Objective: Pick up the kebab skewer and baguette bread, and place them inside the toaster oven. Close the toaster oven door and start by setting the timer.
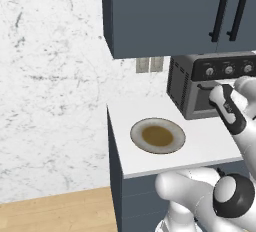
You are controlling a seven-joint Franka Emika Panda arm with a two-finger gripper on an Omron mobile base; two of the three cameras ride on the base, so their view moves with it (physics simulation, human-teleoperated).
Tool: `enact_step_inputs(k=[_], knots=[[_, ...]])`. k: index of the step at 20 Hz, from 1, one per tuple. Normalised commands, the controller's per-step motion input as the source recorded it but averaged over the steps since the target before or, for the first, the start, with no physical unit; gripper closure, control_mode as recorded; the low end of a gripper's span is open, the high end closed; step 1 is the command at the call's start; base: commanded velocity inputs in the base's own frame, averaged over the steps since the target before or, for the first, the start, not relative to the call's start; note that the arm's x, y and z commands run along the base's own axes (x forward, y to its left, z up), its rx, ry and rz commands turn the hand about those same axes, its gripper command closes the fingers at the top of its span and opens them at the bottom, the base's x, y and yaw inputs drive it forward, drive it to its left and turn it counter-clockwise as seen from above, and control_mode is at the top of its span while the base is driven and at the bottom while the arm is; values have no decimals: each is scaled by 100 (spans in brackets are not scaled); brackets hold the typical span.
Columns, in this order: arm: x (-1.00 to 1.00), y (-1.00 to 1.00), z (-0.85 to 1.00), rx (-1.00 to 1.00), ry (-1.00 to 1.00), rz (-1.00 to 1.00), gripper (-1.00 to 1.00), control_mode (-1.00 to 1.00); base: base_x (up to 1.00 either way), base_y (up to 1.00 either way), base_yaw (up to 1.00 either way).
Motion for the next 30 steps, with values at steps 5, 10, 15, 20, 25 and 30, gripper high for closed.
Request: enact_step_inputs(k=[5, 10, 15, 20, 25, 30], knots=[[0, -8, 33, -4, 0, 0, -100, -100, 0, 0, 0], [0, 4, 1, -1, 1, 0, -100, -100, 0, 0, 0], [0, 33, -2, 0, 1, 0, -100, -100, 0, 0, 0], [15, 17, -10, 0, -3, 0, -100, -100, 0, 0, 0], [7, -3, -5, 0, -7, 0, -100, -100, 0, 0, 0], [1, -3, 0, 0, -9, 0, -100, -100, 0, 0, 0]])
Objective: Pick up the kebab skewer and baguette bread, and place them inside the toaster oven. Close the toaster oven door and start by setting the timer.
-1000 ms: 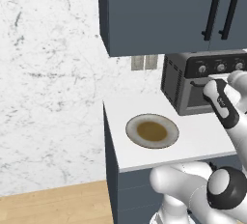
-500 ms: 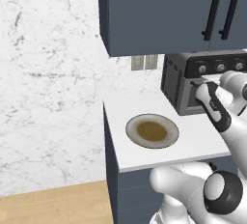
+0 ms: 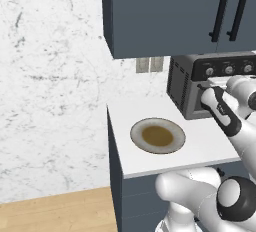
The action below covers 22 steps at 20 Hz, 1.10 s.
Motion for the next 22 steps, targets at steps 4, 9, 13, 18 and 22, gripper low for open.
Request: enact_step_inputs(k=[4, 9, 13, 18, 22], knots=[[5, 0, 0, 0, -7, 0, -100, -100, 0, 0, 0], [7, 0, 0, 0, -1, 0, -100, -100, 0, 0, 0], [14, 0, 0, 0, 0, 0, -100, -100, 0, 0, 0], [7, 0, 0, 0, 0, 0, -100, -100, 0, 0, 0], [11, 0, 0, 0, 0, 1, -100, -100, 0, 0, 0]])
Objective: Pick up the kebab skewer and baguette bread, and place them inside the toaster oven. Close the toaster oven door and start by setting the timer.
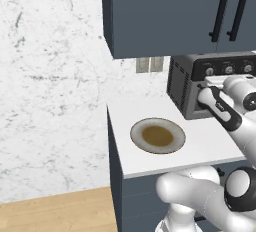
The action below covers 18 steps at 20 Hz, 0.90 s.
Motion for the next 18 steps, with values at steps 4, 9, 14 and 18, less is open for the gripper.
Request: enact_step_inputs(k=[4, 9, 14, 18], knots=[[15, 0, 0, 0, -5, 1, -100, -100, 0, 0, 0], [10, 0, 0, 0, -5, 2, -100, -100, 0, 0, 0], [0, 0, -4, 0, -4, 1, -100, -100, 0, 0, 0], [1, 0, -3, 0, -2, 1, -100, -100, 0, 0, 0]])
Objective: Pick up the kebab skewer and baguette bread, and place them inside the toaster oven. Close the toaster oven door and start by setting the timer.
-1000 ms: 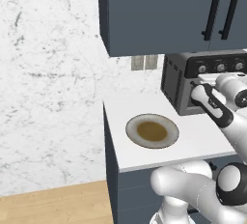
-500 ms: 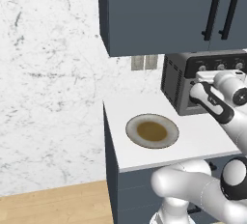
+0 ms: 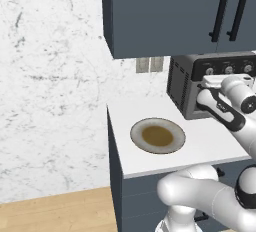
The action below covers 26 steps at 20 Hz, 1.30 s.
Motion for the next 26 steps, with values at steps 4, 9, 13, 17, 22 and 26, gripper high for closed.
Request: enact_step_inputs(k=[4, 9, 13, 17, 22, 26], knots=[[6, 0, 0, 0, 0, 1, -100, -100, 0, 0, 0], [13, 0, 0, 0, 0, 2, -100, -100, 0, 0, 0], [15, 0, 0, 0, 0, 2, -100, -100, 0, 0, 0], [11, 0, 0, 0, 0, 1, -100, -100, 0, 0, 0], [5, 0, -1, 0, -1, 1, -100, -100, 0, 0, 0], [4, 0, -4, 0, -1, 1, -100, -100, 0, 0, 0]])
